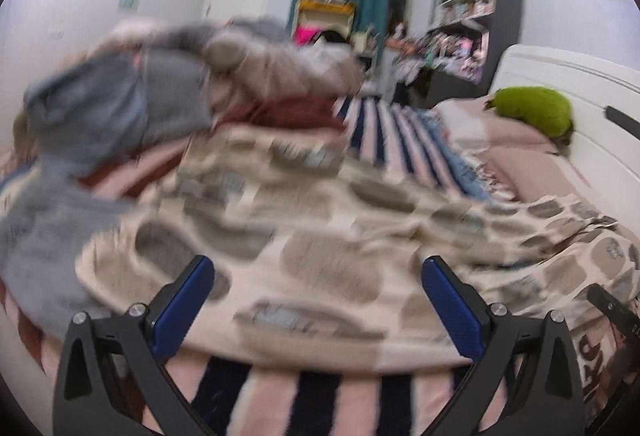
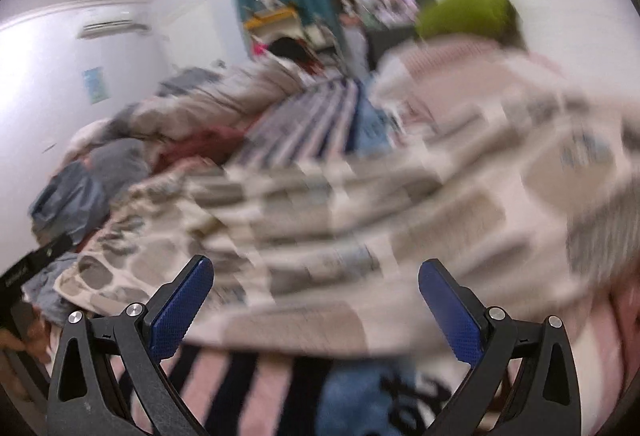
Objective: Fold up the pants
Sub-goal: 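Grasp the pants waistband with the left gripper while the right gripper grasps the other waistband edge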
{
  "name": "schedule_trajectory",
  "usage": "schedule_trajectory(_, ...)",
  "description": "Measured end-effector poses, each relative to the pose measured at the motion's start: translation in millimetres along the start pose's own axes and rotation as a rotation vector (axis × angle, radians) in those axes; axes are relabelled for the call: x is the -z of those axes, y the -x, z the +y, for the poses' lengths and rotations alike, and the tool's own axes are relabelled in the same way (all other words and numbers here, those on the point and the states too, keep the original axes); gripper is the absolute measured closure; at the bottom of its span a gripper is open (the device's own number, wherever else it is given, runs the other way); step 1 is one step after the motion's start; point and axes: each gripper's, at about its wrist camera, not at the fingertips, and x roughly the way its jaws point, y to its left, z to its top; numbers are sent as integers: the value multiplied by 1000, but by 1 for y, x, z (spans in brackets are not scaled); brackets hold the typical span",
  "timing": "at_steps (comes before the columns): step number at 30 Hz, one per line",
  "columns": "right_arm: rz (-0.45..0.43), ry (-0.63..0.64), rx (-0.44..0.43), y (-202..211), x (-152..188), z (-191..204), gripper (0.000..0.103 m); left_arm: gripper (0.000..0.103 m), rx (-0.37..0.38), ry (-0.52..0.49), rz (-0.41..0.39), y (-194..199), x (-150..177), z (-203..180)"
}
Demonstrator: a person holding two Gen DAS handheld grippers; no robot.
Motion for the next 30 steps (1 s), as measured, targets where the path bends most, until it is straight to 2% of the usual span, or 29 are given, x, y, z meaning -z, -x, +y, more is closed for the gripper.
schedule_trajectory(2,55,-59,28,-11,16,-14,2,1,-31,27,53,-16,15,14)
schedule_trajectory(5,126,-186,59,-27,35,-37,12,1,-46,59,106,-32,31,27)
schedule_trajectory(6,134,-218,57,-30,38,-43,12,1,-38,76,121,-37,35,31)
schedule_trajectory(13,65,-312,11,-39,36,-59,13,1,27,176,181,-54,47,43)
schedule_trajectory(15,54,-330,10,-43,30,-65,33,1,44,202,186,-53,50,45)
schedule_trajectory(17,49,-353,10,-45,28,-69,43,1,61,227,187,-47,53,49)
schedule_trajectory(19,35,-383,-3,-43,28,-75,60,1,58,242,184,-44,54,54)
schedule_trajectory(20,31,-388,6,-43,28,-77,78,3,56,246,183,-45,53,56)
schedule_trajectory(21,31,-388,20,-42,27,-79,91,7,52,251,187,-46,53,58)
schedule_trajectory(22,29,-388,26,-39,29,-85,94,10,47,254,189,-49,53,60)
schedule_trajectory(25,16,-391,11,-38,30,-85,97,28,36,273,189,-55,50,65)
schedule_trajectory(27,-2,-378,9,-35,29,-82,98,55,41,293,185,-56,48,68)
schedule_trajectory(30,-26,-357,7,-31,26,-79,99,83,76,307,187,-56,44,70)
